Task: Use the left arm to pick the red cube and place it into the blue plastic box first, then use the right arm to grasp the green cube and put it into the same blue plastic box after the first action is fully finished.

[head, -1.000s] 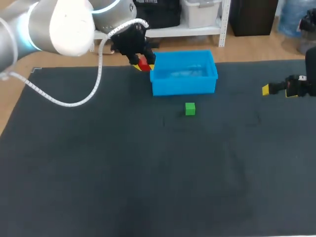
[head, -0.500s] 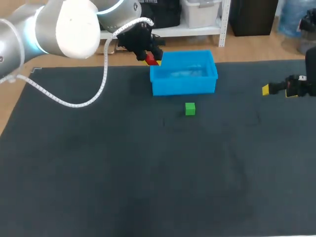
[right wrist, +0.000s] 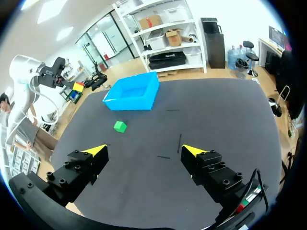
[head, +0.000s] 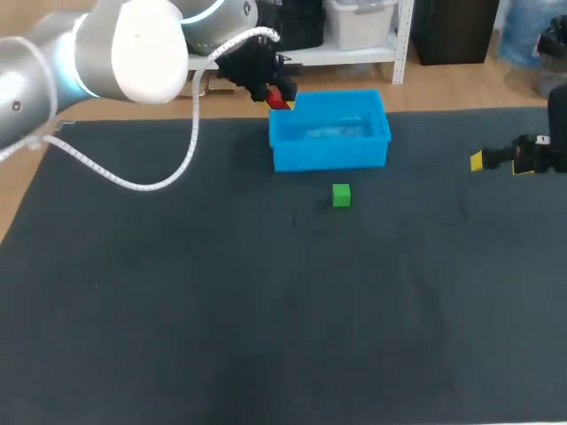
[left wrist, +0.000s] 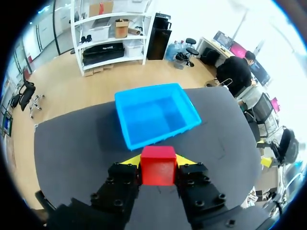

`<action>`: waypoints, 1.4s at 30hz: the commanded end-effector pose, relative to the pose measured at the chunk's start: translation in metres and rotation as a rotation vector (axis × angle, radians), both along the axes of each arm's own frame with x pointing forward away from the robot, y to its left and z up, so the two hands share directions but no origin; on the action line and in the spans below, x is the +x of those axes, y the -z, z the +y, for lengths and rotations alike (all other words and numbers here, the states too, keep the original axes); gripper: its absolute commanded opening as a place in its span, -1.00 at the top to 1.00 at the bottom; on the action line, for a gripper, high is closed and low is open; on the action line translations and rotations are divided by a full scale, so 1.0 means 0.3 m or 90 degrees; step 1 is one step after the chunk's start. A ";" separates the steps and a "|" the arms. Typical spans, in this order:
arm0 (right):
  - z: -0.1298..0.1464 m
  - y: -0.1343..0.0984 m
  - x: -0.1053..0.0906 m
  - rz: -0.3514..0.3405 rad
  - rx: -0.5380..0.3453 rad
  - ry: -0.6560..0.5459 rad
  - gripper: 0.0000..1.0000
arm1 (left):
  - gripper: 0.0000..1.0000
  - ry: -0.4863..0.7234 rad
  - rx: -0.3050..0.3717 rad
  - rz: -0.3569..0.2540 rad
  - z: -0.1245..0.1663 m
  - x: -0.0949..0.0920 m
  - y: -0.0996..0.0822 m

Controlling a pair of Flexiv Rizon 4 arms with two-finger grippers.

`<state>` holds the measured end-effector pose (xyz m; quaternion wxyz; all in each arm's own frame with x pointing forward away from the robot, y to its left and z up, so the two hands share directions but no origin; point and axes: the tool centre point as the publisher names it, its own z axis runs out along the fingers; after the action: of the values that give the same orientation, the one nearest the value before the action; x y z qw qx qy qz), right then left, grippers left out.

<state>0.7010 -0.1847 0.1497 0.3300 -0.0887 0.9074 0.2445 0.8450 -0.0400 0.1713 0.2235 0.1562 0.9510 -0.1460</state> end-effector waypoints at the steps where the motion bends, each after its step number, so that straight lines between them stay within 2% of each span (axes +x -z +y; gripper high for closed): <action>1: 0.000 0.000 -0.001 0.000 -0.001 0.000 -1.00 | 1.00 0.004 -0.001 0.000 -0.023 0.050 0.005; 8: 0.000 0.000 -0.001 0.000 -0.001 0.000 -1.00 | 1.00 0.016 -0.023 -0.030 -0.041 0.097 0.013; 13: 0.000 0.000 -0.001 0.000 -0.001 0.000 -1.00 | 1.00 0.021 -0.054 -0.020 -0.052 0.117 0.056; 23: 0.000 0.000 -0.001 0.000 -0.001 0.000 -1.00 | 1.00 0.031 -0.070 -0.027 -0.080 0.129 0.097; 33: 0.000 0.000 -0.001 0.000 -0.001 0.000 -1.00 | 1.00 0.037 -0.093 -0.048 -0.102 0.158 0.091; 42: 0.000 0.000 -0.001 0.000 -0.001 0.000 -1.00 | 1.00 0.035 -0.091 -0.058 -0.112 0.184 0.086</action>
<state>0.7010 -0.1848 0.1497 0.3300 -0.0886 0.9074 0.2445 0.8940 -0.0710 0.1467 0.2751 0.1706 0.9221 -0.2117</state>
